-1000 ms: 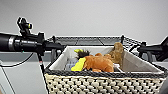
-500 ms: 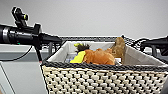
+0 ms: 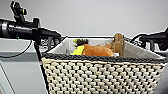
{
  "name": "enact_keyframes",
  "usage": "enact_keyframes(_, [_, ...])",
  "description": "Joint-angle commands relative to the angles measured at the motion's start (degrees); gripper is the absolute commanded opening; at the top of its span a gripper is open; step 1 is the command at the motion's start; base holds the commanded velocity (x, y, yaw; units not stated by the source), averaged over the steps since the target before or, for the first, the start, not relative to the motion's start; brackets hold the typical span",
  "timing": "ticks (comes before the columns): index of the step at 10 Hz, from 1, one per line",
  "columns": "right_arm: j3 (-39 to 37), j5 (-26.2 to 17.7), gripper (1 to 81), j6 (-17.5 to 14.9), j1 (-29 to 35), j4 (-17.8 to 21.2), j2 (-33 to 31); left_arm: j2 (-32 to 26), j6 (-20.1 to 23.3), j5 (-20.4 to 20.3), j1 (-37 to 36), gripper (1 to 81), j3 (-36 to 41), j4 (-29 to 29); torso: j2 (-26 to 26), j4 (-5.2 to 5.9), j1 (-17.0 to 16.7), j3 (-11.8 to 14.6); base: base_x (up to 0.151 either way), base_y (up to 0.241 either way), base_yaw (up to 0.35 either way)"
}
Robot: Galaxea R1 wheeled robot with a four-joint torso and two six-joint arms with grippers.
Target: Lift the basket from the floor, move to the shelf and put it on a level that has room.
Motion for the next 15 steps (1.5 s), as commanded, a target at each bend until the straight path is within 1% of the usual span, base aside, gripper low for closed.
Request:
enact_keyframes(1, [-5.3, 3.0, 1.0, 0.6, 9.0, 0.3, 4.0, 3.4, 1.0, -1.7, -10.2, 1.0, -6.1, -1.5, 0.0, 0.0, 0.0, 0.0, 0.0, 0.0, 0.0])
enact_keyframes(2, [-6.9, 2.8, 1.0, 1.8, 10.3, -0.1, 5.4, 4.5, 1.0, -1.2, -11.3, 1.0, -7.9, -2.2, 0.0, 0.0, 0.0, 0.0, 0.0, 0.0, 0.0])
enact_keyframes(3, [-8.6, 1.4, 1.0, 2.0, 11.8, 0.3, 6.8, 5.3, 1.0, -1.1, -12.2, 1.0, -9.1, -2.5, 0.0, 0.0, 0.0, 0.0, 0.0, 0.0, 0.0])
enact_keyframes(4, [-9.9, 1.3, 1.0, 2.0, 12.7, 0.4, 7.6, 6.2, 1.0, -1.1, -12.5, 1.0, -10.1, -2.7, 0.0, 0.0, 0.0, 0.0, 0.0, 0.0, 0.0])
enact_keyframes(6, [-13.1, 0.6, 1.0, 2.1, 13.4, 0.5, 8.7, 8.1, 1.0, -1.1, -12.5, 1.0, -11.9, -2.7, 0.0, 0.0, 0.0, 0.0, 0.0, 0.0, 0.0])
enact_keyframes(7, [-14.3, -0.6, 1.0, 2.2, 13.7, 0.6, 9.2, 8.8, 1.0, -1.1, -12.5, 1.0, -12.3, -2.6, 0.0, 0.0, 0.0, 0.0, 0.0, 0.0, 0.0])
enact_keyframes(8, [-14.9, -0.7, 1.0, 2.8, 14.5, 0.5, 9.8, 9.5, 1.0, -1.2, -12.6, 1.0, -12.8, -2.6, 0.0, 0.0, 0.0, 0.0, 0.0, 0.0, 0.0])
enact_keyframes(11, [-18.5, -1.0, 1.0, 2.9, 16.9, 0.7, 12.4, 11.4, 1.0, -1.0, -14.8, 1.0, -16.0, -3.0, 0.0, 0.0, 0.0, 0.0, 0.0, 0.0, 0.0])
enact_keyframes(13, [-20.1, -1.7, 1.0, 2.9, 17.2, 0.7, 13.9, 11.9, 1.0, 1.7, -15.0, 1.0, -18.8, -2.8, 0.0, 0.0, 0.0, 0.0, 0.0, 0.0, 0.0])
enact_keyframes(15, [-22.7, -2.4, 1.0, 2.9, 17.2, 0.4, 15.4, 13.4, 1.1, 1.9, -15.0, 1.0, -21.3, -2.3, 0.0, 0.0, 0.0, 0.0, 0.0, 0.0, 0.0])
